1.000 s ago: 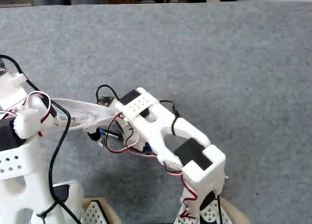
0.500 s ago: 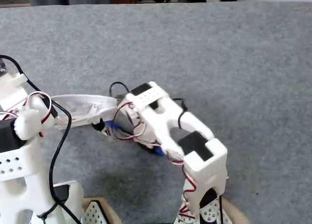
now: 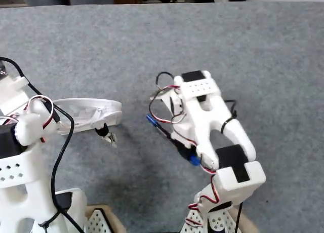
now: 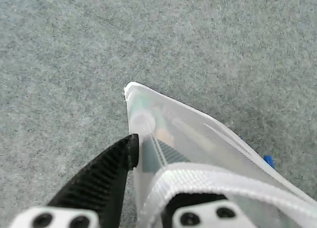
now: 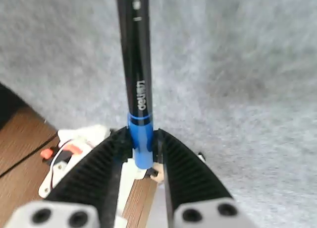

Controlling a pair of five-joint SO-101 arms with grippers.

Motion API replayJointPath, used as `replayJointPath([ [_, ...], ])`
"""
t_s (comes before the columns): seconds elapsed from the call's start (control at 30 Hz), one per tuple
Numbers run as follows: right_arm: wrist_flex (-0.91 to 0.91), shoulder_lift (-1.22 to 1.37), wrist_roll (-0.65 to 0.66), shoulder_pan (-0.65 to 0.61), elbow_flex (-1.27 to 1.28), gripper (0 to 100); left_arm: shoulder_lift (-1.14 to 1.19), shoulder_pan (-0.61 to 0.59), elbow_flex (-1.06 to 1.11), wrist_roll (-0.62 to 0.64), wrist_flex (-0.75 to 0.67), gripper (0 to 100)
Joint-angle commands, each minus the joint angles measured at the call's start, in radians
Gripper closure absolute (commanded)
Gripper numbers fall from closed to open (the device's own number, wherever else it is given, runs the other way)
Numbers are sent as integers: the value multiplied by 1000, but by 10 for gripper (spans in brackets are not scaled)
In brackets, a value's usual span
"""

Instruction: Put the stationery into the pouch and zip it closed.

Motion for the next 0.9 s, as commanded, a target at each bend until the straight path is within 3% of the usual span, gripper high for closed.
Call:
replayJointPath([
  [0.0,12,-42,21,20,62,914,-21,8,-22,3,-17,971],
  [0.17,-23,-47,54,23,147,694,-21,8,-22,3,-15,971],
  [0.3,-32,-51,58,25,166,590,-21,7,-22,3,-15,971],
  [0.5,-97,-111,58,-2,131,567,-21,8,-22,3,-15,971],
  [0.87,-213,-65,-21,-235,-51,567,-21,4,-22,3,-18,971],
])
